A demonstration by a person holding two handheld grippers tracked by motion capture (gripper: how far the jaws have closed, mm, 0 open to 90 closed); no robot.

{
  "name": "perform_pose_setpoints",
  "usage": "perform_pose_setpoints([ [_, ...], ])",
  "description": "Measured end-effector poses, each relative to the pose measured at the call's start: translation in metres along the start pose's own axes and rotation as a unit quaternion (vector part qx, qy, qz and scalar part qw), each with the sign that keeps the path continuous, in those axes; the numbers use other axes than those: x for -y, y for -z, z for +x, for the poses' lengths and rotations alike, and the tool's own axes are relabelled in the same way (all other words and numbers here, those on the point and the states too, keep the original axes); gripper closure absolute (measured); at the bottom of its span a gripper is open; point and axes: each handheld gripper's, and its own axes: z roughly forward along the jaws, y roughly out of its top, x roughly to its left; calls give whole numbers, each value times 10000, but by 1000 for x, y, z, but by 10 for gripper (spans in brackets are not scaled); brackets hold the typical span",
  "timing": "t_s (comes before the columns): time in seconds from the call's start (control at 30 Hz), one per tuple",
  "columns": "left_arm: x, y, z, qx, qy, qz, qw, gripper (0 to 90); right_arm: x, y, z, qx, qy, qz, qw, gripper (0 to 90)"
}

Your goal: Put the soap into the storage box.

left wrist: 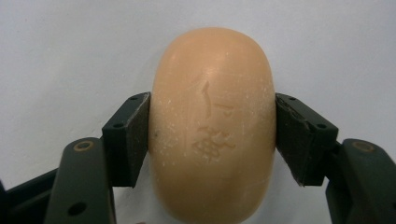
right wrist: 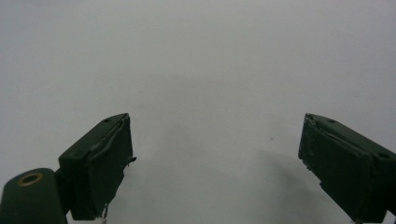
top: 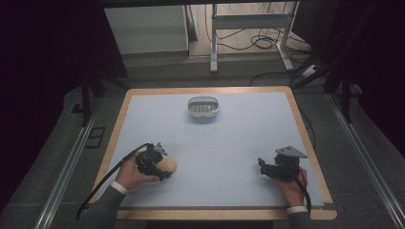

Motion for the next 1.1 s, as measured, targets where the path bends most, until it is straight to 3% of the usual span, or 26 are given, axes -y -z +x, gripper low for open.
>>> perform_pose_setpoints([
  [0.37,-11,14,9,12,68,-211,9998,328,0,0,0,-8,-22,-9,10000,100],
  [1.1,-36,26,16,-42,3,-357,9994,329,0,0,-1,-9,-77,-11,10000,100],
])
